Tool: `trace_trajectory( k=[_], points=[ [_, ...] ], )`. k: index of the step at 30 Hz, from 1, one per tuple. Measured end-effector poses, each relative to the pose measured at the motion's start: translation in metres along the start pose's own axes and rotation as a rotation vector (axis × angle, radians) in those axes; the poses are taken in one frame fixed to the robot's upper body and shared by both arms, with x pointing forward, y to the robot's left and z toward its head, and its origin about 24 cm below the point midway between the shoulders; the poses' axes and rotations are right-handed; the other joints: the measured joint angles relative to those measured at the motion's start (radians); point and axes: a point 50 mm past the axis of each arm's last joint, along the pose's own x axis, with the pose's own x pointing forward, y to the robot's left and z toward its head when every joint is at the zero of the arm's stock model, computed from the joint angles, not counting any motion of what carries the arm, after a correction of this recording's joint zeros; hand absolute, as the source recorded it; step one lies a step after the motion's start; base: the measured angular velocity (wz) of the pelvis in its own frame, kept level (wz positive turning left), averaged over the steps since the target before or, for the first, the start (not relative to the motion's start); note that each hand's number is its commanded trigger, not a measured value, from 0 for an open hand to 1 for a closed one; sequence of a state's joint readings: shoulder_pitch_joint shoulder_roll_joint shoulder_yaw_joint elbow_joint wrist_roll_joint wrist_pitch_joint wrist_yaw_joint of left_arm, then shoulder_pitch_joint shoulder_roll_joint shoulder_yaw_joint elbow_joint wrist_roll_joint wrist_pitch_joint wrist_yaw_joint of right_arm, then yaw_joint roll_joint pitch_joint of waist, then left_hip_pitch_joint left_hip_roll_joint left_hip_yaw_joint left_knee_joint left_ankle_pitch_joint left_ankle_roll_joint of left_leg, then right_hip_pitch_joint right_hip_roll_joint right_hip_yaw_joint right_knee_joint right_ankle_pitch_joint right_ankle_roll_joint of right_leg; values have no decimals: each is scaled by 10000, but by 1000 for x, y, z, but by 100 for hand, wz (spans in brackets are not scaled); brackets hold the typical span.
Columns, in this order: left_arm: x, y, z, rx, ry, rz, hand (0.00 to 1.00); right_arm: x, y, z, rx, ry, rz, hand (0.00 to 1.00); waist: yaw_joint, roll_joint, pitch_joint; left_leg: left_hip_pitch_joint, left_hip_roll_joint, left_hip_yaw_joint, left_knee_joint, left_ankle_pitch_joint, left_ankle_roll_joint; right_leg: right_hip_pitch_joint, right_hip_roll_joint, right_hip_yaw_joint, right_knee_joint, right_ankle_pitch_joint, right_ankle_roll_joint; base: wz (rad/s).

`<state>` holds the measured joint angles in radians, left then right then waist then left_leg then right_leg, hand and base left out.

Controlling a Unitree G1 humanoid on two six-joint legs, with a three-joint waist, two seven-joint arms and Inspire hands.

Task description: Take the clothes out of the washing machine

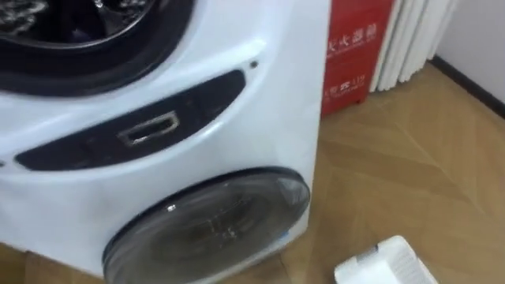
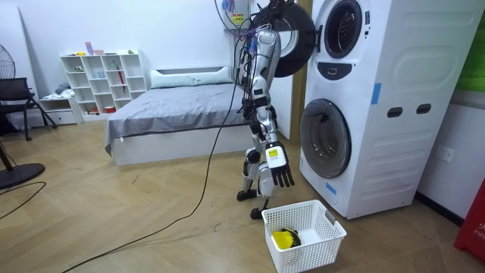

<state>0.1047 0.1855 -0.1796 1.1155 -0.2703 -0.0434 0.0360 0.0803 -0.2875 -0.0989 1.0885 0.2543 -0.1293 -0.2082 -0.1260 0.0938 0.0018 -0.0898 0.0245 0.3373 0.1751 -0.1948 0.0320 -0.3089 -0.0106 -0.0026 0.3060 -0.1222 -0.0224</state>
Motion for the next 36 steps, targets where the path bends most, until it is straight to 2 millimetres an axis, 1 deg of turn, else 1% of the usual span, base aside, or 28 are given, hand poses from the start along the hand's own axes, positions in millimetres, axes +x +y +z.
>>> trace_trajectory(
  k=[2, 3, 4, 5, 6, 7, 8, 9, 10, 11, 14, 15, 16, 19, 20, 23, 26, 27, 29, 31, 34, 36],
  points=[
    [-3, 4, -13, -166, 275, 154, 0, -6, 7, -21, -347, 644, 370, 0, 23, -197, -40, 391, 38, -267, -127, 11, -31, 580, -5, -284, -321, 7, -12, 35],
    [-4, 5, -15, -135, 319, 206, 0, -7, 9, -25, -378, 773, 470, 0, 86, -250, -22, 496, 47, -348, -132, 9, -34, 710, -5, -311, -362, 7, -11, 22],
    [-4, 5, -16, -84, 334, 267, 0, -11, 13, -33, -454, 1032, 675, 0, 221, -336, -27, 655, 57, -478, -146, 2, -46, 998, -18, -429, -502, 7, -2, 36],
    [-4, 5, -17, -141, 367, 330, 0, -13, 18, -40, -532, 1283, 901, 0, 297, -417, 9, 817, 105, -677, -161, -2, -51, 1297, -50, -639, -662, 8, 13, 43],
    [-4, 5, -17, -155, 369, 370, 0, -15, 21, -43, -589, 1440, 1009, 0, 338, -457, 19, 893, 106, -752, -168, -8, -61, 1445, -65, -748, -734, 11, 19, 50],
    [-4, 5, -16, -164, 323, 399, 0, -18, 27, -50, -737, 1690, 1250, 0, 454, -547, 24, 1035, 118, -895, -207, -21, -80, 1674, -56, -858, -919, 25, 41, 36],
    [-4, 5, -15, -160, 318, 415, 0, -20, 34, -51, -926, 1689, 1546, 0, 557, -550, 3, 1141, 135, -1024, -283, -54, -119, 1840, -30, -953, -1032, 38, 52, 31],
    [-4, 5, -16, -159, 326, 425, 0, -20, 38, -50, -1043, 1638, 1743, 0, 584, -571, 17, 1186, 133, -1069, -318, -56, -120, 1893, -33, -1005, -1056, 40, 56, 24],
    [-4, 5, -16, -153, 352, 433, 0, -20, 43, -47, -1262, 1538, 2082, 0, 648, -618, 5, 1207, 118, -1185, -332, -58, -118, 1993, -31, -1120, -1088, 47, 65, 26],
    [-4, 5, -18, -181, 416, 456, 0, -20, 46, -46, -1326, 1521, 2283, 0, 729, -649, 21, 1262, 111, -1284, -333, -60, -116, 2172, -35, -1215, -1169, 61, 78, 26],
    [-5, 8, -20, -520, 475, 624, 0, -19, 49, -44, -1404, 1595, 2546, 0, 916, -708, 57, 1498, 110, -1490, -410, -61, -117, 2560, -24, -1438, -1341, 55, 94, 23],
    [-5, 9, -21, -564, 494, 666, 0, -19, 50, -44, -1403, 1622, 2589, 0, 972, -720, 70, 1549, 116, -1497, -416, -69, -129, 2594, -17, -1472, -1386, 56, 94, 14],
    [-6, 11, -23, -693, 514, 776, 0, -19, 51, -44, -1382, 1631, 2656, 0, 1054, -744, 67, 1599, 134, -1523, -416, -94, -146, 2703, -2, -1495, -1418, 45, 93, 10],
    [-7, 14, -26, -675, 571, 1088, 0, -20, 56, -41, -1562, 1528, 2859, 0, 1125, -795, 77, 1637, 145, -1548, -419, -100, -158, 2880, -2, -1610, -1553, 36, 81, 9],
    [-7, 16, -26, -599, 578, 1166, 0, -21, 59, -41, -1745, 1529, 2985, 0, 1262, -831, 89, 1669, 148, -1551, -415, -100, -158, 2919, -24, -1611, -1557, 15, 62, 0],
    [-8, 18, -27, -586, 593, 1397, 0, -23, 63, -43, -1979, 1605, 3208, 0, 1410, -921, 67, 1748, 154, -1558, -401, -99, -160, 3042, -21, -1652, -1582, -38, 52, 5],
    [-8, 18, -27, -576, 601, 1424, 0, -23, 65, -44, -2105, 1665, 3283, 0, 1535, -963, 69, 1909, 159, -1601, -394, -99, -160, 3246, -29, -1660, -1610, -81, 52, 2],
    [-8, 18, -27, -573, 601, 1426, 0, -24, 65, -45, -2151, 1685, 3303, 0, 1553, -972, 61, 1936, 162, -1607, -391, -99, -160, 3292, -31, -1662, -1640, -81, 52, 6],
    [-8, 18, -27, -501, 591, 1421, 0, -24, 66, -46, -2302, 1680, 3399, 0, 1590, -1001, 76, 2047, 169, -1612, -393, -100, -161, 3437, -32, -1683, -1692, -81, 52, 6],
    [-8, 18, -27, -418, 583, 1421, 0, -25, 67, -46, -2322, 1668, 3411, 0, 1597, -1010, 50, 2080, 173, -1622, -392, -100, -162, 3480, -35, -1683, -1696, -85, 55, 0],
    [-7, 18, -25, -411, 550, 1426, 0, -25, 67, -46, -2395, 1635, 3437, 0, 1620, -1015, 54, 2082, 174, -1761, -384, -102, -164, 3479, -31, -1692, -1666, -85, 55, 1],
    [-8, 18, -27, -342, 602, 1430, 0, -25, 67, -46, -2535, 1613, 3460, 0, 1621, -1011, 64, 2082, 196, -1757, -350, -142, -230, 3465, -3, -1698, -1644, -87, 51, 0]
  ],
)
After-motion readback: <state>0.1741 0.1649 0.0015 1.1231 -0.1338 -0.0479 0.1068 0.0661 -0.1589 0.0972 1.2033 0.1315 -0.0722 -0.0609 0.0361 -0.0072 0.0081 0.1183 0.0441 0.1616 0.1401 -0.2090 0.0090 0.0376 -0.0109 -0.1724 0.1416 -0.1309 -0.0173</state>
